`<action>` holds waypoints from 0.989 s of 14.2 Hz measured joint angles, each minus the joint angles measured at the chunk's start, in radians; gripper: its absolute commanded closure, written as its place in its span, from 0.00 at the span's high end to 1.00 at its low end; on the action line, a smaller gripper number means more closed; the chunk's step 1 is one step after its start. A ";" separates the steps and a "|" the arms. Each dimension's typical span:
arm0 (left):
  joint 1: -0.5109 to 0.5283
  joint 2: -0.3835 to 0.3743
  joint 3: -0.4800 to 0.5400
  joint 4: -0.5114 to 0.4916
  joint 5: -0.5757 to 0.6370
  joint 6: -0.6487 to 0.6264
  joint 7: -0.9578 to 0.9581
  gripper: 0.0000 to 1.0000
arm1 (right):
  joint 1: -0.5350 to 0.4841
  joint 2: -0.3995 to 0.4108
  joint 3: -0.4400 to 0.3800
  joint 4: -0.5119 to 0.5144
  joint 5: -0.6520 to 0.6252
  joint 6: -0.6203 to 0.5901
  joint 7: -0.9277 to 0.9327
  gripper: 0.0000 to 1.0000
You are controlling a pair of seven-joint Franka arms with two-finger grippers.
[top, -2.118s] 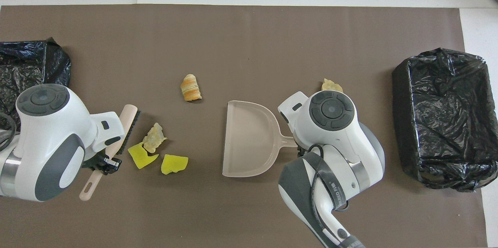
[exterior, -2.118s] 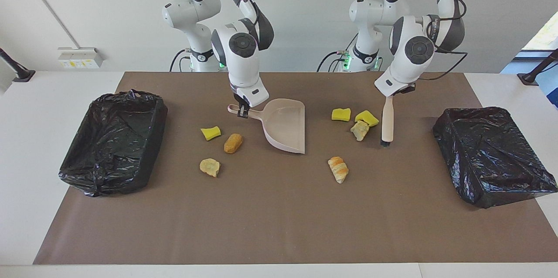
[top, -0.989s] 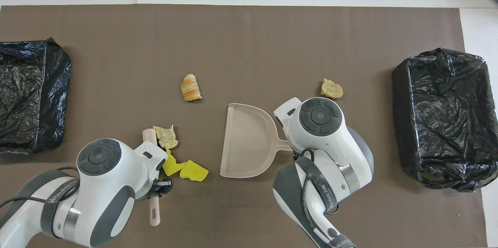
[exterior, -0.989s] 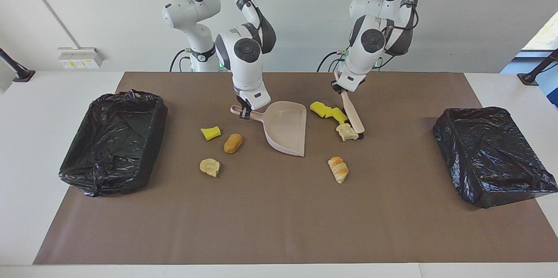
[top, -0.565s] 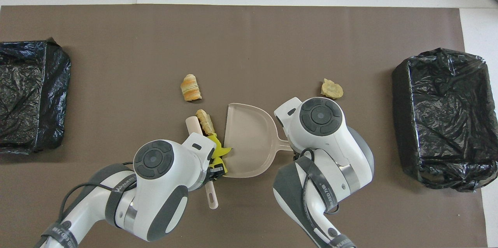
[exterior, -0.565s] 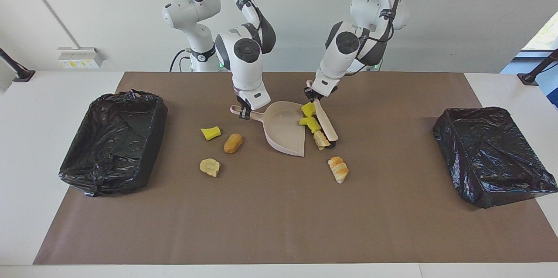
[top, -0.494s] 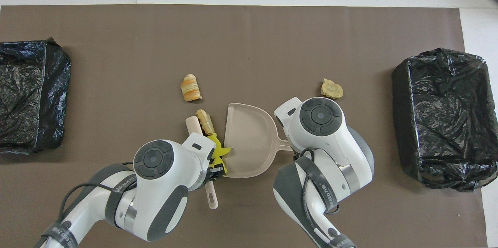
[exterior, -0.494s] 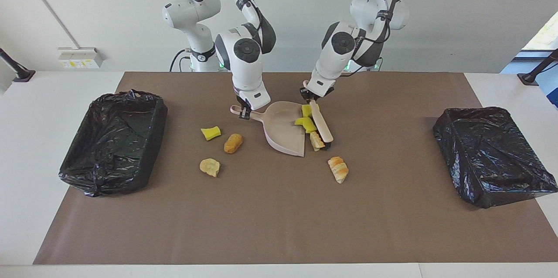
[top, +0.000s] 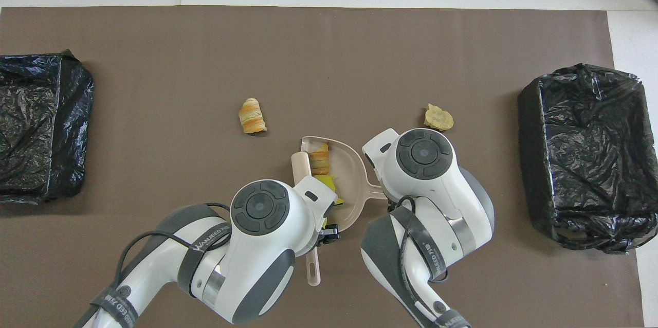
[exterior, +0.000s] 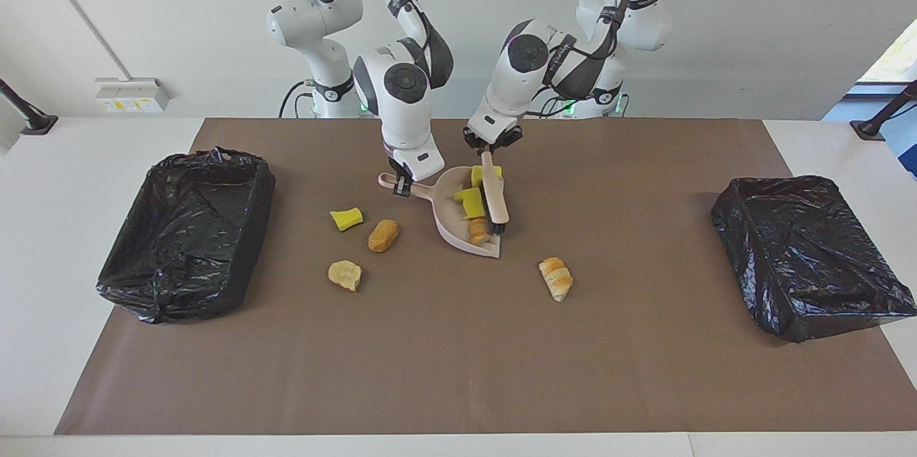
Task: Sweep and dump trash in bin
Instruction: 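Sweep the sponge pieces into the dustpan with the left gripper's brush, then sweep the remaining scraps into the dustpan with the left gripper's brush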
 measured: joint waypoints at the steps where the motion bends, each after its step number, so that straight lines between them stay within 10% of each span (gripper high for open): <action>1: 0.007 -0.009 0.008 0.020 0.000 -0.015 0.000 0.00 | -0.001 0.000 0.000 0.000 0.000 0.003 -0.004 0.00; 8: 0.131 0.005 0.023 0.086 0.015 -0.011 0.083 0.00 | -0.018 0.006 -0.002 -0.002 -0.002 0.031 -0.054 0.00; 14: 0.387 0.095 0.033 0.131 0.222 -0.005 0.609 0.00 | 0.000 0.000 0.001 -0.021 -0.001 0.005 0.178 0.00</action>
